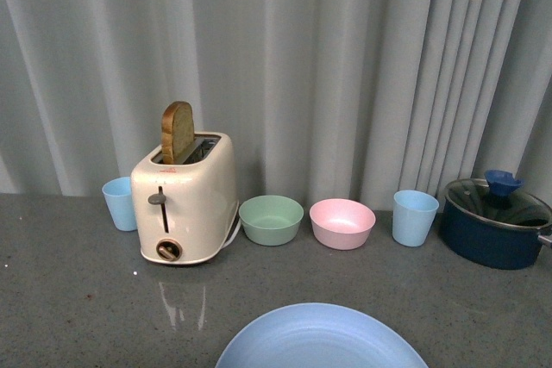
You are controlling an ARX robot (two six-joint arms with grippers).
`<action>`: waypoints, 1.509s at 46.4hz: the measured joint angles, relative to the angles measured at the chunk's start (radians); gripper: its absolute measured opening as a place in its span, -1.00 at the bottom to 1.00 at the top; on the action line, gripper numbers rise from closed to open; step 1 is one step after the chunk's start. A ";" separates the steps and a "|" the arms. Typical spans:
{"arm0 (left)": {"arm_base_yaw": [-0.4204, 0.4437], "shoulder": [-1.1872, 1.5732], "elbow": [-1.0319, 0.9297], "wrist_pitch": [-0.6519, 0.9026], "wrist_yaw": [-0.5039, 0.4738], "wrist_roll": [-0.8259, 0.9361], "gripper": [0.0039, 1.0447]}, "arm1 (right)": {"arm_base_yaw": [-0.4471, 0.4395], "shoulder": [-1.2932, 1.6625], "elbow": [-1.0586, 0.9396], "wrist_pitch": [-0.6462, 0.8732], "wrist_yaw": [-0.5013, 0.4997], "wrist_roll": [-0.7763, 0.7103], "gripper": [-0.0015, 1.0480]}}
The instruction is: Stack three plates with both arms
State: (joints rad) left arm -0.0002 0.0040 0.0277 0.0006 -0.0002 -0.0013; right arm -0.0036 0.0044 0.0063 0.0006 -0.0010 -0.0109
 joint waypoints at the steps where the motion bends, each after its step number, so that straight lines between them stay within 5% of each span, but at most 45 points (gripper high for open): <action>1: 0.000 0.000 0.000 0.000 0.000 0.000 0.87 | 0.000 0.000 0.000 0.000 0.000 0.000 -0.94; 12: 0.000 0.000 0.000 0.000 0.000 0.000 0.87 | 0.000 0.000 0.000 0.000 0.000 0.000 -0.93; 38: 0.000 0.000 0.000 0.000 0.000 0.000 0.87 | 0.000 0.000 0.000 0.000 0.000 0.000 0.87; 70: 0.000 0.000 0.000 0.000 0.000 0.000 0.87 | 0.000 0.000 0.000 0.000 0.000 0.003 0.86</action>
State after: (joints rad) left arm -0.0002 0.0040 0.0277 0.0006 -0.0002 -0.0013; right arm -0.0036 0.0044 0.0063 0.0006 -0.0010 -0.0078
